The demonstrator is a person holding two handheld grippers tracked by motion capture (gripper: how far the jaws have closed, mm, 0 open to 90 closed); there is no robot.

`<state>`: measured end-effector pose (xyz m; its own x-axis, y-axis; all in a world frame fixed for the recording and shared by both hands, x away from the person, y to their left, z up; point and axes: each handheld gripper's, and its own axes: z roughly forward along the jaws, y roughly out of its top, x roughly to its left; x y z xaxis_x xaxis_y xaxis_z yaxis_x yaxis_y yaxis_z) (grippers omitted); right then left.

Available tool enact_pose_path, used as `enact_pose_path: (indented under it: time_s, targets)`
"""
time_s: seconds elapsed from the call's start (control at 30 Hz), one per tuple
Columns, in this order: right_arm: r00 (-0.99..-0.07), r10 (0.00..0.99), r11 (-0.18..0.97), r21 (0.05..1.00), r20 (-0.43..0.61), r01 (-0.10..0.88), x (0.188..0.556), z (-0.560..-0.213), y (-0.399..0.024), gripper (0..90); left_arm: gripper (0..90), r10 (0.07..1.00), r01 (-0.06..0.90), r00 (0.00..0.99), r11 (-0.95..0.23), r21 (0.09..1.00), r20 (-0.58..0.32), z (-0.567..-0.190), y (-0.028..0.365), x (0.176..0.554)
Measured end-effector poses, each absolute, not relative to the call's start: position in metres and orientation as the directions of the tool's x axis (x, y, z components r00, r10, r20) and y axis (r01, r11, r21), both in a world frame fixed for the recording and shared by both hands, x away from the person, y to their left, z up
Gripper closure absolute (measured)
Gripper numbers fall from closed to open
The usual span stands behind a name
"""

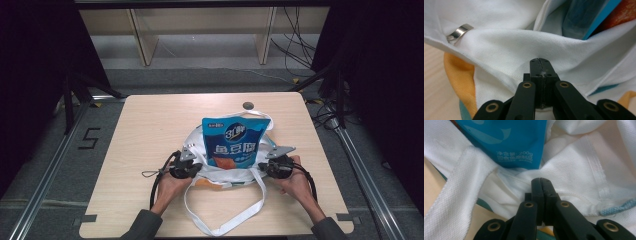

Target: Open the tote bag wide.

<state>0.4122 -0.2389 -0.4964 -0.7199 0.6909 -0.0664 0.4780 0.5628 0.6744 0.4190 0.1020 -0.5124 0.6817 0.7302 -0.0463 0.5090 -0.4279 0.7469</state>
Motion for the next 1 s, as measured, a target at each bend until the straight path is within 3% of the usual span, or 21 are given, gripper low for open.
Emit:
enact_pose_path:
  time_s: [0.13, 0.33, 0.83, 1.0]
  targets:
    - [-0.706, 0.702, 0.562, 0.684, -0.098, 0.465, 0.424, -0.498, -0.238, 90.0, 89.2, 0.743, 0.516, 0.667, -0.404, 0.756, -0.058, -0.514, 0.102, 0.436]
    - [-0.692, 0.72, 0.526, 0.687, -0.045, 0.502, 0.428, -0.498, -0.241, 90.0, 89.0, 0.755, 0.522, 0.651, -0.374, 0.766, -0.075, -0.515, 0.102, 0.45]
    - [-0.677, 0.735, 0.499, 0.694, -0.023, 0.519, 0.424, -0.499, -0.239, 90.0, 88.9, 0.771, 0.504, 0.637, -0.404, 0.763, -0.012, -0.514, 0.098, 0.458]
    - [-0.687, 0.726, 0.509, 0.699, -0.034, 0.503, 0.426, -0.499, -0.24, 90.0, 84.3, 0.773, 0.525, 0.628, -0.337, 0.782, -0.089, -0.514, 0.101, 0.458]
